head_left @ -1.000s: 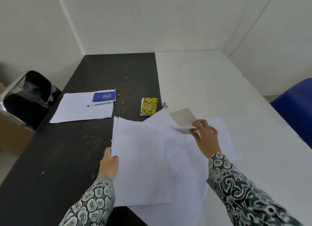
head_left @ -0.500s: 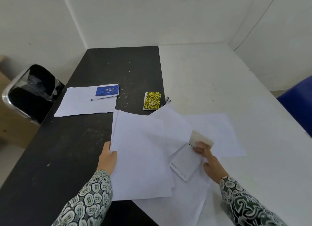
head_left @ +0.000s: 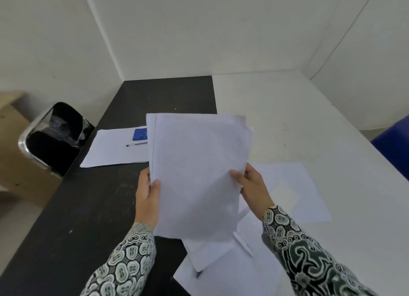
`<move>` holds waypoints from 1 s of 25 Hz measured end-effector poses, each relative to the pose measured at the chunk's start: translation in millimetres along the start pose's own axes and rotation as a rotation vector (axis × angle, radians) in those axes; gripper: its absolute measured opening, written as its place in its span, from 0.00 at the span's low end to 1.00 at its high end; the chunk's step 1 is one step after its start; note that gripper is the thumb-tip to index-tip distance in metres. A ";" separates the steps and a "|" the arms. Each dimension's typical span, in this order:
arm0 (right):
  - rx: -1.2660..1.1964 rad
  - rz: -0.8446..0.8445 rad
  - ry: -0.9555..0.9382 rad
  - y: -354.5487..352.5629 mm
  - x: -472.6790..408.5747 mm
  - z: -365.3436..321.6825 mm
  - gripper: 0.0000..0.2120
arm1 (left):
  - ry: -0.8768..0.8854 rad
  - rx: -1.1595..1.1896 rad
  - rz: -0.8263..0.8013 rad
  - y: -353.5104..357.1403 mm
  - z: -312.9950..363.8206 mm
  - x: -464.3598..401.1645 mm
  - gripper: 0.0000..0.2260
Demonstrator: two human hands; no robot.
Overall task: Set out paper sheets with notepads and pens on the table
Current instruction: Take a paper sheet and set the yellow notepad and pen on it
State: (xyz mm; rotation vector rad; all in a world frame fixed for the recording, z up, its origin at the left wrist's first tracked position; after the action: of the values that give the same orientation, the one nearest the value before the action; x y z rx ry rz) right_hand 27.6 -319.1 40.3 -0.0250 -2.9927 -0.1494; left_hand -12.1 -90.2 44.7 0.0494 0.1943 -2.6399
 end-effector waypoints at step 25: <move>0.139 0.439 0.337 -88.5 108.5 122.8 0.13 | -0.140 -0.572 -0.446 93.2 -68.5 39.7 0.14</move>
State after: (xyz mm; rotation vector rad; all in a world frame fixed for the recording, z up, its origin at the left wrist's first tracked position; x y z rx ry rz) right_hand -99.5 -393.8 -73.5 -0.5745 -2.5790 0.0956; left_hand -2.7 -180.0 -37.8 -0.4115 1.0002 -2.8915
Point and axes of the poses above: each hand's wrist, its own x-axis away from the middle knuckle, its own y-axis out of the palm, z = x × y, the point moved 2 cm from there along -x, towards the middle knuckle, and after that the axes turned 6 degrees about z, right-handed, at the moved point
